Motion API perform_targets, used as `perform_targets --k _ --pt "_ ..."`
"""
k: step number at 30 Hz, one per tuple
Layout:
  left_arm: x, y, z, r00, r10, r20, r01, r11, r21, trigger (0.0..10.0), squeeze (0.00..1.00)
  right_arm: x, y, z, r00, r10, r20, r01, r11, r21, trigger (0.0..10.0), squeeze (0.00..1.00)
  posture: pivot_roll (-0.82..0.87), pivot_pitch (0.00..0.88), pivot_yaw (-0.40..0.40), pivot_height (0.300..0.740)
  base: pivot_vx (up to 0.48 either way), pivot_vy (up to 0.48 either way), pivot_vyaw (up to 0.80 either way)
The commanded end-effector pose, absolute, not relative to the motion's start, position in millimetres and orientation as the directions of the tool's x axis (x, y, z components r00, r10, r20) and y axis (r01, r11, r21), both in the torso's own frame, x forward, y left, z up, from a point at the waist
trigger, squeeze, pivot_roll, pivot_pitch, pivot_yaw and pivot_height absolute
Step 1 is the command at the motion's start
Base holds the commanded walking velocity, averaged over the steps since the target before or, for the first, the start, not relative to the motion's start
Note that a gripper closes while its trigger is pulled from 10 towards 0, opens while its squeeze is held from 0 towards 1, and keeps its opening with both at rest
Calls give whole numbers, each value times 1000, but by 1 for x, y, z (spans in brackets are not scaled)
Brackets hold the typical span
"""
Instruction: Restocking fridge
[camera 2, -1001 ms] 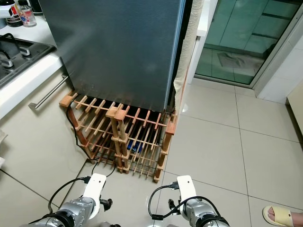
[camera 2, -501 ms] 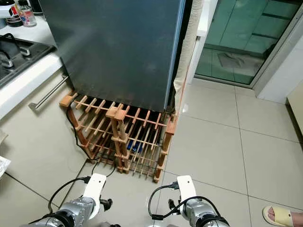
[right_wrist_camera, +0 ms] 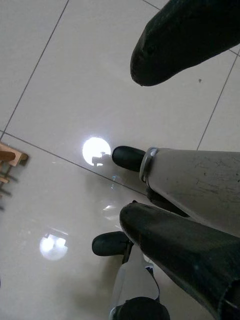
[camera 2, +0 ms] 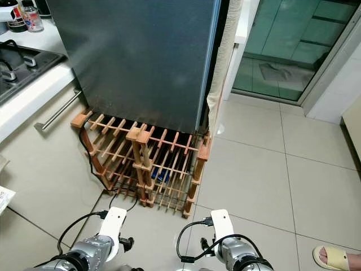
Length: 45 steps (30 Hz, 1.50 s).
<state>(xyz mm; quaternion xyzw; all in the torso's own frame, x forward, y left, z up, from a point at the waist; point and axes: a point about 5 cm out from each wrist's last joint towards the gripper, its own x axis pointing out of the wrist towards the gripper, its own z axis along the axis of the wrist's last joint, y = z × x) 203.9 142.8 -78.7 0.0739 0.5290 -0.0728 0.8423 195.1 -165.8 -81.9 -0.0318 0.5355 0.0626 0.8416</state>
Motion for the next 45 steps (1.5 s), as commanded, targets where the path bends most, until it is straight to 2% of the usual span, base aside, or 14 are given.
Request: perform_targets --k 1,25,31,41,43,45 --pt "213 152 -74 444 -33 -895 44 999 -15 10000 0 214 -173 -71 445 24 -895 37 998 45 10000 0 -51 0 -17 740 0 0 0" --pt "213 151 -73 445 -35 -895 46 999 -17 10000 0 214 -174 -71 443 22 -896 29 999 39 10000 0 -51 0 -17 740 0 0 0" --pt "200 152 -81 416 -45 -908 29 999 -36 10000 0 209 -167 -75 452 15 -892 98 993 66 10000 0 -75 0 -26 740 0 0 0" --pt "206 147 -77 447 -63 -893 10 998 -65 10000 0 214 -165 -72 465 18 -885 88 994 67 10000 0 -70 0 -37 740 0 0 0" --pt "213 145 -73 478 -96 -873 -2 994 -111 10000 0 216 -164 -71 495 32 -868 121 987 106 10000 0 -66 0 -44 740 0 0 0" --pt "224 145 -67 526 -122 -842 0 990 -144 10000 0 219 -164 -70 522 42 -852 83 992 99 10000 0 -66 0 -44 740 0 0 0"
